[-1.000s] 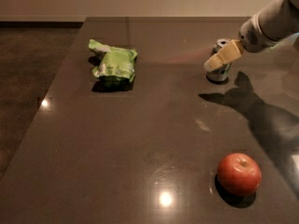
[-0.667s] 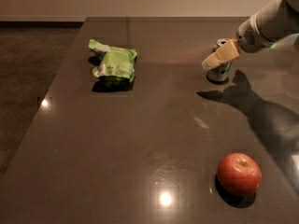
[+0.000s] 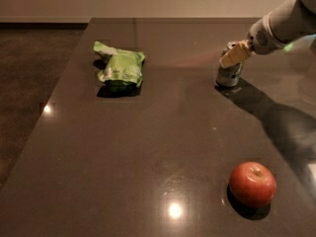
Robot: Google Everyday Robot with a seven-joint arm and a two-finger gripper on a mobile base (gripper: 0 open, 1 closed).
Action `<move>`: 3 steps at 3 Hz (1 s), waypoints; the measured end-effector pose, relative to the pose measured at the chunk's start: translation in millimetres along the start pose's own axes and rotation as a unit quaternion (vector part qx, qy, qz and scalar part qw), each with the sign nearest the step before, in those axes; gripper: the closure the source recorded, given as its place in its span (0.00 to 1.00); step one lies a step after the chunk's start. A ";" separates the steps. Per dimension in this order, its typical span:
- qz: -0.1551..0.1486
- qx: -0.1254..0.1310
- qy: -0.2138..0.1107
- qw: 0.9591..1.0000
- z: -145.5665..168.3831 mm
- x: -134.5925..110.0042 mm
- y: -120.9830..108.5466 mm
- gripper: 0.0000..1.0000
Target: Pick 7up can
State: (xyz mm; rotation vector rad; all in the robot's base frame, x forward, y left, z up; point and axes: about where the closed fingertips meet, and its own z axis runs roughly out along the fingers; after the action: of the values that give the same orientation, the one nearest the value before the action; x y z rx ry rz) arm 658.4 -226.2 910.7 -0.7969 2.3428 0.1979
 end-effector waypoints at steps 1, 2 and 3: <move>-0.003 -0.009 -0.005 1.000 -2.4 -2.1 0.9 0.65; -0.023 -0.035 -0.015 0.999 -12.9 -11.7 15.5 0.88; -0.062 -0.073 -0.030 0.995 -31.3 -30.7 44.7 1.00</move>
Offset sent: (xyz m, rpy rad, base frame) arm -0.0231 0.0278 0.0377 0.0610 -0.0165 0.1685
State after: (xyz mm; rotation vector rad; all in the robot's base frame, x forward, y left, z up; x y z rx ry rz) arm 633.9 -185.5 951.4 -0.9910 2.2324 0.3370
